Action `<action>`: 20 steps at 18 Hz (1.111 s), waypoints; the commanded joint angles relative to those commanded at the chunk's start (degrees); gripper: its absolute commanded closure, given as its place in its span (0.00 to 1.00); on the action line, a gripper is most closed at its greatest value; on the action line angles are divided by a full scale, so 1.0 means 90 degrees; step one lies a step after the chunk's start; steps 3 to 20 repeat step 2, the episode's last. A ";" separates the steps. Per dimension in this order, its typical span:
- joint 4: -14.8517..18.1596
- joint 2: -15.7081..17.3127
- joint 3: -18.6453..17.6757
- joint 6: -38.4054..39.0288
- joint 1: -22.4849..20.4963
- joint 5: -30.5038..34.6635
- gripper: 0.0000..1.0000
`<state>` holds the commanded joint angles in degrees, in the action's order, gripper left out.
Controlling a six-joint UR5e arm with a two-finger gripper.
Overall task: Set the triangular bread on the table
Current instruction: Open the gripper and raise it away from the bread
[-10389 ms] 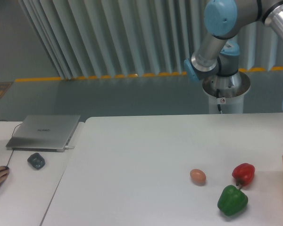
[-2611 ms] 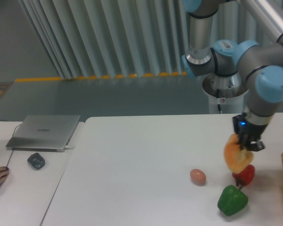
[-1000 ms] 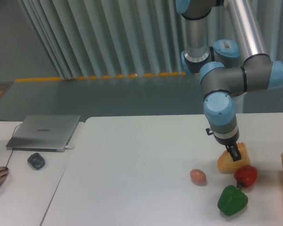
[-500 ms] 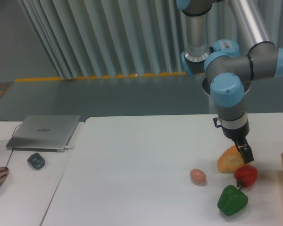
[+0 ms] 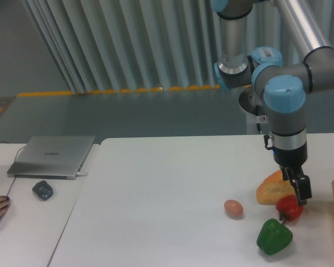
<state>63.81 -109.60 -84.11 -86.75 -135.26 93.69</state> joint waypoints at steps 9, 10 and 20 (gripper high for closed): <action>0.0010 0.0000 -0.0058 0.0000 0.0000 -0.0039 0.00; 0.0010 0.0000 -0.0058 0.0000 0.0000 -0.0039 0.00; 0.0010 0.0000 -0.0058 0.0000 0.0000 -0.0039 0.00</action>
